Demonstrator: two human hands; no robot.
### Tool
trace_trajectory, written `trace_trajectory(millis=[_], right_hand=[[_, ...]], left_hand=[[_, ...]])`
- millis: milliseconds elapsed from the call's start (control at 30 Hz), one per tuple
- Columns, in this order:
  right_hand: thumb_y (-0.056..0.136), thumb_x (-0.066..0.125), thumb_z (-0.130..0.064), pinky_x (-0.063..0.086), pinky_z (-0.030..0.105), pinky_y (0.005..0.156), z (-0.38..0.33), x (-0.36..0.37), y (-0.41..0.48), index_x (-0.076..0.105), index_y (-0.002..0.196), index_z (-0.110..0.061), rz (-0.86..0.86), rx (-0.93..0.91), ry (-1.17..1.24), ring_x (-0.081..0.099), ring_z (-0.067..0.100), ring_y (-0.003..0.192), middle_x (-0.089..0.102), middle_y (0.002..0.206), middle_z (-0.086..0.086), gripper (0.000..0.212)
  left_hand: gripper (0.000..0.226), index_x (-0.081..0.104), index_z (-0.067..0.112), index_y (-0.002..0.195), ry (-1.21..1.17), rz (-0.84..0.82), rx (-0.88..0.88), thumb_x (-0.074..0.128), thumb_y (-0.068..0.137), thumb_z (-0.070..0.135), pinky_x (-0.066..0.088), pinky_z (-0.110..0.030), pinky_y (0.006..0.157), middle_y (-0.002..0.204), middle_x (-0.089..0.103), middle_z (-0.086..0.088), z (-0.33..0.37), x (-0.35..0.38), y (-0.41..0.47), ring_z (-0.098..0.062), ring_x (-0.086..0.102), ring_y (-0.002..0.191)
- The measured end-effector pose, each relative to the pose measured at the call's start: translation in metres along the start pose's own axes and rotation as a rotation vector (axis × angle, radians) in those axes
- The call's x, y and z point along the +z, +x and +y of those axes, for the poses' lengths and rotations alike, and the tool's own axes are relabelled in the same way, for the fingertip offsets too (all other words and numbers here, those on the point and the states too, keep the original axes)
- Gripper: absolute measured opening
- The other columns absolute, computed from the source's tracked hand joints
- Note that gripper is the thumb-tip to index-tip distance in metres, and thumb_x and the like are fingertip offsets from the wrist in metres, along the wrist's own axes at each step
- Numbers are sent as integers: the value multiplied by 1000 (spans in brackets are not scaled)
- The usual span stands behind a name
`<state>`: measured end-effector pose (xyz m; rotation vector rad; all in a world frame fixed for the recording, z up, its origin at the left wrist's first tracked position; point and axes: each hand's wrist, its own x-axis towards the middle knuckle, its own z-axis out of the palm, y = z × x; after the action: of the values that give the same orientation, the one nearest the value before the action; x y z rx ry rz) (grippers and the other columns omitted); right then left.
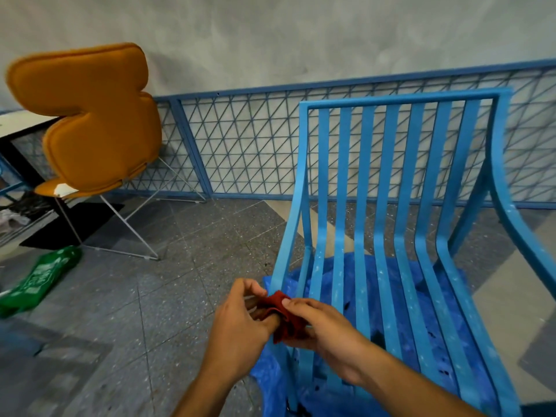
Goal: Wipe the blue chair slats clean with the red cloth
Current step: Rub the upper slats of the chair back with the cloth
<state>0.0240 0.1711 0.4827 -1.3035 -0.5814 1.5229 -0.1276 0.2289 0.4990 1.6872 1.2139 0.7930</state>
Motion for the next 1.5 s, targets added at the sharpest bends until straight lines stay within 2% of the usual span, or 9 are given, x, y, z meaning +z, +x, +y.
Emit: trace_trajectory(millis=[100, 200, 267, 467, 667, 800, 1033, 1300, 1500], right_hand=[[95, 61, -26, 56, 45, 97, 13, 3, -6, 70, 117, -1, -19, 56, 230, 70, 34, 106, 74, 111, 20, 34], [98, 52, -27, 56, 39, 86, 18, 5, -7, 72, 118, -5, -53, 100, 286, 71, 30, 101, 74, 112, 19, 36], [97, 51, -30, 56, 37, 80, 21, 6, -7, 74, 114, -10, -48, 131, 201, 73, 23, 92, 76, 109, 14, 34], [92, 63, -36, 55, 41, 93, 11, -5, -3, 76, 106, -14, -52, 176, -73, 73, 25, 96, 77, 102, 6, 29], [92, 64, -40, 52, 32, 75, -3, -24, 10, 75, 109, -17, 73, 127, -72, 64, 17, 85, 69, 93, 2, 31], [92, 61, -50, 55, 37, 82, -1, -34, 21, 76, 106, -17, 175, 115, -13, 67, 19, 82, 72, 92, 3, 38], [98, 53, -49, 56, 37, 81, 3, -49, 21, 75, 106, -16, 233, 100, -7, 67, 20, 83, 72, 93, 4, 40], [98, 53, -49, 54, 35, 77, 19, -57, 13, 73, 106, -16, 225, 126, -76, 66, 19, 82, 71, 91, 3, 40], [101, 50, -43, 50, 35, 78, 34, -64, -4, 71, 108, -15, 256, 114, -143, 62, 19, 81, 68, 87, 0, 35]], left_hand=[[35, 64, 19, 96, -82, 11, 57, 81, 73, -2, 56, -38, 95, 102, 72, 6, -8, 6, -18, -7, 70, 99], [55, 64, 32, 117, 92, -44, 154, 89, 69, 22, 42, -19, 106, 127, 59, 24, -23, 12, -33, 2, 54, 125], [70, 58, 38, 128, 205, -30, 208, 88, 65, 31, 41, -27, 110, 135, 52, 26, -33, 17, -37, -2, 47, 133], [63, 60, 43, 121, 229, 27, 162, 73, 77, 0, 47, -33, 104, 121, 61, 23, -37, 18, -20, 3, 58, 113], [46, 58, 33, 131, 290, 245, 199, 64, 91, 10, 46, -36, 107, 130, 60, 10, -19, 14, 42, -11, 57, 117], [40, 56, 33, 133, 484, 17, 234, 58, 95, 22, 47, -46, 103, 132, 58, 9, -31, 28, 82, -19, 55, 119], [46, 44, 28, 145, 537, 119, 245, 52, 100, 25, 42, -41, 111, 151, 37, 10, -56, 46, 38, -19, 40, 135], [52, 61, 22, 134, 452, 257, 259, 67, 86, 1, 45, -30, 101, 137, 54, 2, -79, 44, -2, -22, 55, 117], [44, 60, 25, 134, 363, 244, 93, 64, 92, 12, 51, -41, 102, 136, 55, 6, -75, 43, -24, -18, 58, 116]])
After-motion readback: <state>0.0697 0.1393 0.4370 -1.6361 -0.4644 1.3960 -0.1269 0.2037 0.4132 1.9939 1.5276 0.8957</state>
